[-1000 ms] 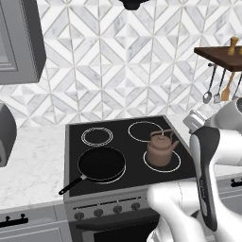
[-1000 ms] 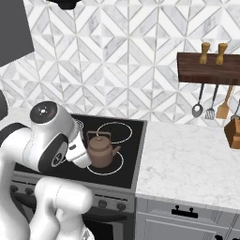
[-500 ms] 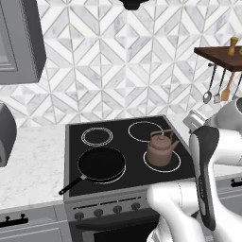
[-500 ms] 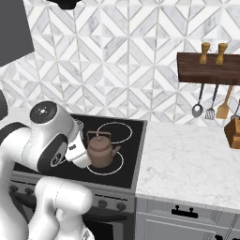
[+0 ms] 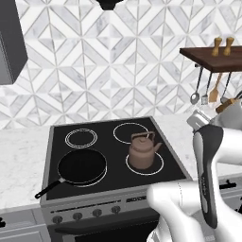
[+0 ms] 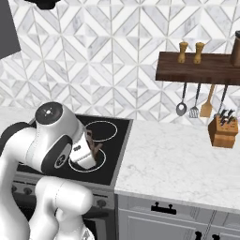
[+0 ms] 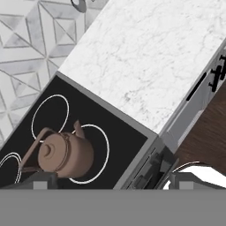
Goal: Pick the kettle from the counter and place it on a stove burner. Then turn the burner on.
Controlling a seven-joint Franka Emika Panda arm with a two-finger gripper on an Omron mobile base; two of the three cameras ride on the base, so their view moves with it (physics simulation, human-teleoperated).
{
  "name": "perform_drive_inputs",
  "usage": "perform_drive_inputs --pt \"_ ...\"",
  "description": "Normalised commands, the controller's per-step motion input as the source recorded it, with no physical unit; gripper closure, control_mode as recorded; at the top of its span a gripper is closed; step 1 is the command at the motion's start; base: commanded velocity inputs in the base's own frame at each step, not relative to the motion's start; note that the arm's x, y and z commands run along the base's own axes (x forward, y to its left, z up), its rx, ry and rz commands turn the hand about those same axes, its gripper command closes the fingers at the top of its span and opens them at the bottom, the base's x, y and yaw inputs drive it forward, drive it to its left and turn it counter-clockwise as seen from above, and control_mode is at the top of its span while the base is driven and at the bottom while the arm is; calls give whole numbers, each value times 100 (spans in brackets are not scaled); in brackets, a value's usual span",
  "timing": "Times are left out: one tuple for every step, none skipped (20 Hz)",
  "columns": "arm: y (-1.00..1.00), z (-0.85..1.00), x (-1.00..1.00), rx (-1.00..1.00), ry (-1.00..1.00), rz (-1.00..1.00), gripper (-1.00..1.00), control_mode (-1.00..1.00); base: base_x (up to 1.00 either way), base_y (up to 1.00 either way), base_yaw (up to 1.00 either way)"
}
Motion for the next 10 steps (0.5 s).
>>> perform_drive_inputs --pt "0 0 0 0 0 0 -100 100 0 -47 0" --pt "0 0 0 0 0 0 -100 100 0 -47 0" --pt "0 0 0 0 0 0 -100 100 0 -47 0" --pt "0 0 0 0 0 0 -100 100 0 -46 0" --pt "0 0 0 0 0 0 -100 100 0 -38 0" --pt "0 0 0 0 0 0 -100 100 0 0 0" --pt "0 0 0 0 0 0 -100 -100 0 0 0" --pt "0 0 0 0 0 0 -100 -100 0 0 0" --pt "0 0 -5 0 0 0 -100 -100 0 0 0" --pt "11 0 -6 0 0 0 -100 -100 0 0 0"
